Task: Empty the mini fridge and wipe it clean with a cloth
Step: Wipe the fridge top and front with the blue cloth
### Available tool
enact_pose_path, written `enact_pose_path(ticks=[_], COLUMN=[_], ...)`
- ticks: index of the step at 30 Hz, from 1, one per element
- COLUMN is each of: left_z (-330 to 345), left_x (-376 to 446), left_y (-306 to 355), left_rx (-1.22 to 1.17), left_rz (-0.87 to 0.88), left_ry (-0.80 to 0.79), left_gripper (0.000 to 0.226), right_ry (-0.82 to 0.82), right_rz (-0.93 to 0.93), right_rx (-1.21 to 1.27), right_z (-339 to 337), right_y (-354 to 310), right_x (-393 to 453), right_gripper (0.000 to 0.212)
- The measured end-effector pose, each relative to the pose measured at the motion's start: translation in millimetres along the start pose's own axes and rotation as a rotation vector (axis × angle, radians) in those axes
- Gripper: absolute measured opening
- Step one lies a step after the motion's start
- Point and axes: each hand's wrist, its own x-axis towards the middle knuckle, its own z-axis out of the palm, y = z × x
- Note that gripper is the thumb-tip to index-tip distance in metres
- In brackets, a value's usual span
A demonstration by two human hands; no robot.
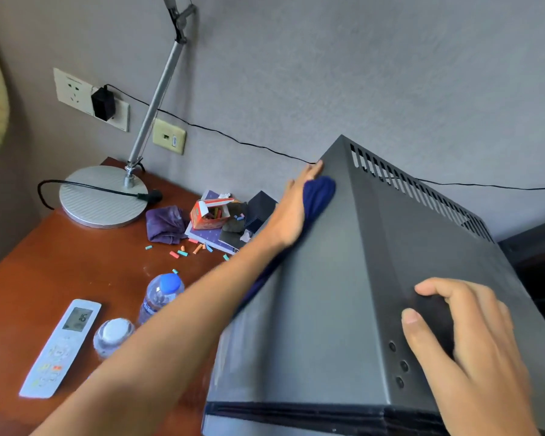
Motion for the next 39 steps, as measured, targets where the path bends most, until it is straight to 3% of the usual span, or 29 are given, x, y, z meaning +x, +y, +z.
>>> enact_pose_path(ticks=[4, 9, 16, 21, 24, 29, 33, 37, 39], left_z=[-12.9, -11.5, -1.6, 5.3, 5.1, 3.5, -7.9, -20.4, -25.2], left_x=[63.9, 42.1, -70.1, -178.4, -219.7, -178.9, -91.0, 11.7, 52.2], left_y=[-22.9, 1.3, 0.4, -16.1, -33.6, -45.3, -66.0, -100.3, -108.8], left_rx=[0.0, 0.046, -0.031, 0.148, 0.047, 0.069, 0.149, 0.057, 0.067], left_rz=[-0.087, -0.109, -0.038, -0.022, 0.023, 0.011, -0.013, -0.061, -0.156], left_ry=[-0.042, -0.004, -0.019, -0.064, -0.095, -0.047, -0.018, -0.007, 0.035], left_gripper=[0.065, 0.057, 0.052, 0.05, 0.049, 0.045, 0.039, 0.065, 0.059], right_ry=[0.013, 0.0, -0.04, -0.059, -0.077, -0.183, -0.346, -0.321, -0.286], right_rz=[0.005, 0.019, 0.001, 0.013, 0.021, -0.013, -0.021, -0.031, -0.048], right_rx=[0.029, 0.05, 0.047, 0.012, -0.006, -0.043, -0.022, -0.003, -0.005], right_z=[1.3, -0.1, -3.4, -4.8, -5.6, -6.2, -8.8, -8.0, -6.3], right_y=[-0.2, -3.1, 0.8, -3.0, -4.3, -1.3, -4.0, -6.0, -5.0], right_x=[2.0, 1.1, 1.1, -2.6, -2.9, -2.3, 4.0, 5.6, 7.7], right_gripper=[0.041, 0.043, 0.041, 0.043, 0.047, 0.058, 0.064, 0.063, 0.065])
